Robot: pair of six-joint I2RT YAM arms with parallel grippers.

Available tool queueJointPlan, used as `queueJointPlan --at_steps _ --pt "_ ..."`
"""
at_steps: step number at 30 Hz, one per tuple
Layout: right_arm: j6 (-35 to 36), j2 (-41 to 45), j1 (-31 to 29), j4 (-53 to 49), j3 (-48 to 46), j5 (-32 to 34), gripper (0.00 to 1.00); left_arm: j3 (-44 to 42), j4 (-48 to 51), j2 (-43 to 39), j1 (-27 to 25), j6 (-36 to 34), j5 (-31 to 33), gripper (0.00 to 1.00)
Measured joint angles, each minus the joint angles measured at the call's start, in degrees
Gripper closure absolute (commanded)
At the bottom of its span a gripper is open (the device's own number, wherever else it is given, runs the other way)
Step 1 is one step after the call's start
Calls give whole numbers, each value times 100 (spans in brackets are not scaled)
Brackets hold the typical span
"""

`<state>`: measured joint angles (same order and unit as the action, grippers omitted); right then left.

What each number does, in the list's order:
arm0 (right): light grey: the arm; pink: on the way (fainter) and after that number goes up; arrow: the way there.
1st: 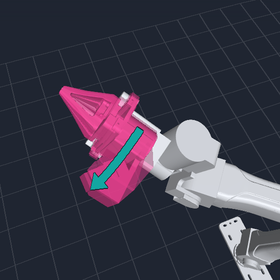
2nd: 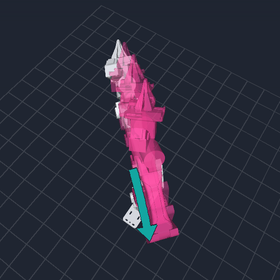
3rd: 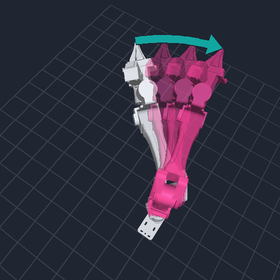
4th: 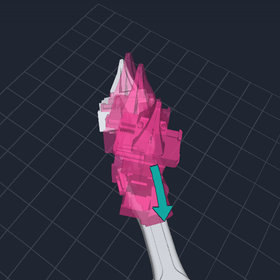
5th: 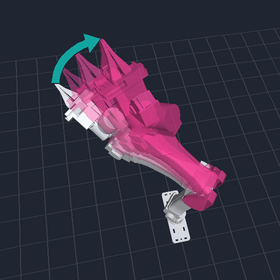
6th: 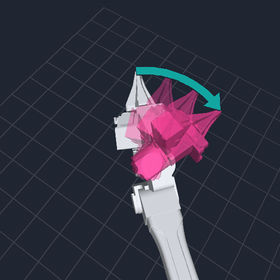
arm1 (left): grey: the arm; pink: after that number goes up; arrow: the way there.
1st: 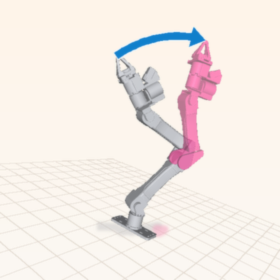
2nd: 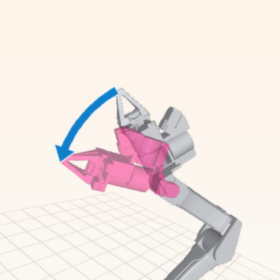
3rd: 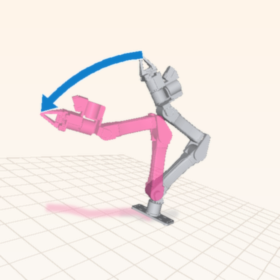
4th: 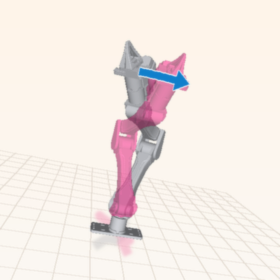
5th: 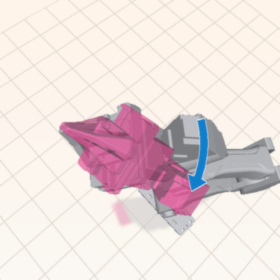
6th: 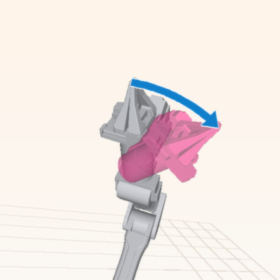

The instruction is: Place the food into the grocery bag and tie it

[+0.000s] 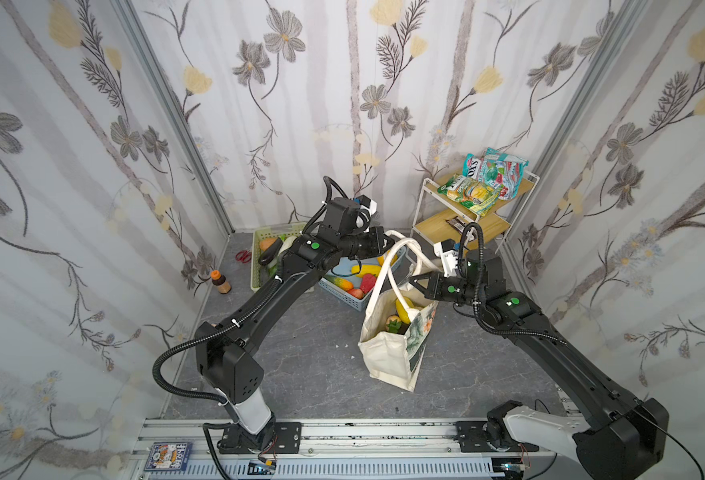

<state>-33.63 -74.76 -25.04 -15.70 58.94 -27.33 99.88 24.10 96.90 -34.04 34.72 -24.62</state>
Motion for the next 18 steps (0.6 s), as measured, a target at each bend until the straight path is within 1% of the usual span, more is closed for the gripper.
queueJointPlan --at_steps 3,9,13,18 --pt "74 306 96 9 -201 -72 100 -44 -39 31 105 109 195 100" --pt "61 1091 522 57 -640 -140 100 -85 0 219 116 118 553 100" --pt "-157 1716 885 203 -977 -380 100 -195 31 402 131 57 820 100" --pt "-393 2116 1191 308 -1237 -382 100 -304 35 549 136 55 929 100"
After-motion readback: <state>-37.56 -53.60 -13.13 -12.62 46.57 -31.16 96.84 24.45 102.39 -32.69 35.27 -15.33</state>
